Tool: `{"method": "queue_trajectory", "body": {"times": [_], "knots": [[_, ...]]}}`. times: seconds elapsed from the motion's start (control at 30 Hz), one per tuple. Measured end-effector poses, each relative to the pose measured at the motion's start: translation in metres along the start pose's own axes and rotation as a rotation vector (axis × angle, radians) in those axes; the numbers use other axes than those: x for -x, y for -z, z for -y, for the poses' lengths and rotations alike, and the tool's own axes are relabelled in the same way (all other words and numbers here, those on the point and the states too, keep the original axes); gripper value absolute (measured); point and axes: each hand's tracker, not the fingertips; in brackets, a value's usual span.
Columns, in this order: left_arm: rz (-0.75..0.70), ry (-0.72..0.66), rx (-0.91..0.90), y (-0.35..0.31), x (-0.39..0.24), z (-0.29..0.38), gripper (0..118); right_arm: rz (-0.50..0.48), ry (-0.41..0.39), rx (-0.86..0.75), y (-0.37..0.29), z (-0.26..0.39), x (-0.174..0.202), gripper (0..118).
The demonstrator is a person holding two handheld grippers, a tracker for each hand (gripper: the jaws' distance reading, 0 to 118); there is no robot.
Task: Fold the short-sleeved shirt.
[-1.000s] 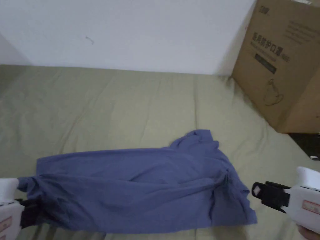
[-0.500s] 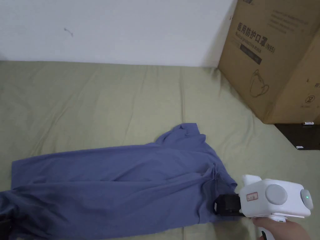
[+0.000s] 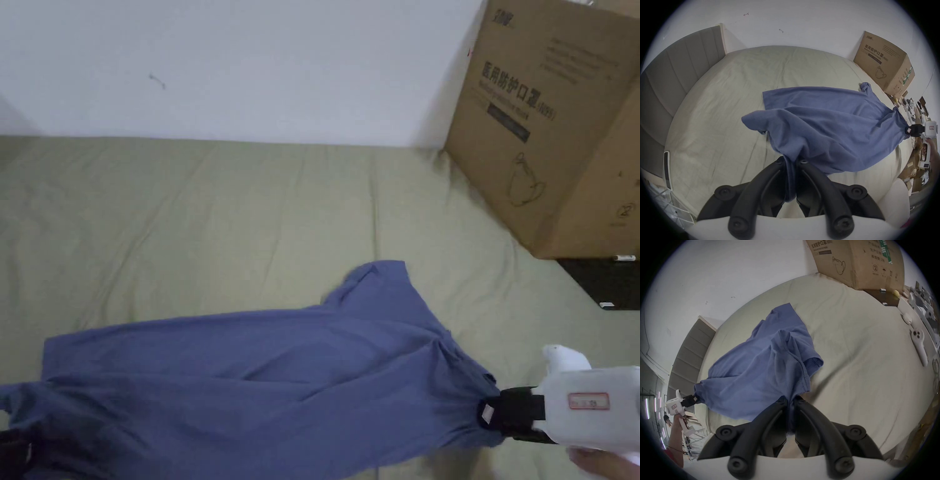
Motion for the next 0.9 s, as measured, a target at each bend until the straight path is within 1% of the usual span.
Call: {"method": "queue_trajectory", "body": {"times": [0.1, 0.17, 0.23, 0.3, 0.33, 0.37, 0.4, 0.43, 0.47, 0.5, 0.53, 0.57, 0.6, 0.63, 0.67, 0.77, 0.8, 0.83, 0.87, 0.9], "knots": [[0.020, 0.009, 0.019, -0.027, 0.005, 0.024, 10, -0.005, -0.006, 0.007, -0.028, 0.032, -0.003, 7], [0.047, -0.024, 0.051, -0.040, 0.008, 0.048, 10, -0.002, 0.004, 0.023, -0.038, 0.055, -0.010, 6], [0.080, -0.064, 0.084, -0.044, 0.011, 0.073, 10, 0.004, 0.064, 0.057, -0.037, 0.076, -0.023, 7], [0.109, -0.107, 0.114, -0.036, 0.014, 0.092, 10, 0.001, 0.085, 0.056, -0.025, 0.089, -0.032, 7], [0.092, -0.135, 0.117, -0.031, 0.014, 0.100, 10, 0.010, 0.109, 0.046, -0.018, 0.094, -0.035, 8], [0.076, -0.154, 0.105, -0.028, 0.015, 0.105, 11, 0.022, 0.121, 0.037, -0.014, 0.096, -0.036, 12], [0.070, -0.162, 0.096, -0.027, 0.015, 0.107, 18, 0.035, 0.127, 0.025, -0.013, 0.097, -0.036, 31], [0.018, -0.164, 0.074, -0.031, 0.014, 0.107, 34, 0.052, 0.119, 0.003, -0.013, 0.097, -0.033, 60], [-0.017, -0.153, 0.043, -0.036, 0.014, 0.106, 61, 0.065, 0.107, -0.023, -0.016, 0.096, -0.029, 89], [-0.044, -0.148, 0.015, -0.042, 0.013, 0.105, 103, 0.054, 0.094, -0.057, -0.022, 0.093, -0.025, 110], [-0.062, -0.121, -0.029, -0.050, 0.013, 0.100, 118, 0.028, 0.071, -0.105, -0.032, 0.089, -0.017, 112], [-0.059, -0.116, -0.126, -0.061, 0.010, 0.097, 115, 0.024, 0.051, -0.141, -0.043, 0.086, -0.006, 112], [-0.086, -0.092, -0.145, -0.068, 0.008, 0.094, 113, 0.025, 0.033, -0.179, -0.051, 0.083, 0.003, 112], [-0.101, -0.086, -0.176, -0.077, 0.003, 0.089, 113, 0.024, 0.013, -0.240, -0.061, 0.081, 0.016, 112], [-0.092, -0.087, -0.211, -0.085, 0.001, 0.084, 113, 0.013, -0.003, -0.286, -0.069, 0.079, 0.027, 112], [-0.048, -0.085, -0.315, -0.105, -0.014, 0.077, 112, -0.098, -0.078, -0.417, -0.094, 0.078, 0.071, 111], [-0.004, -0.066, -0.363, -0.116, -0.022, 0.072, 101, -0.136, -0.113, -0.481, -0.100, 0.080, 0.083, 111], [0.019, -0.049, -0.426, -0.123, -0.029, 0.071, 80, -0.165, -0.171, -0.526, -0.103, 0.081, 0.099, 106], [0.027, -0.037, -0.474, -0.126, -0.034, 0.071, 38, -0.167, -0.222, -0.561, -0.106, 0.081, 0.111, 88], [0.022, -0.018, -0.497, -0.126, -0.040, 0.068, 0, -0.146, -0.287, -0.609, -0.107, 0.081, 0.124, 24]]}}
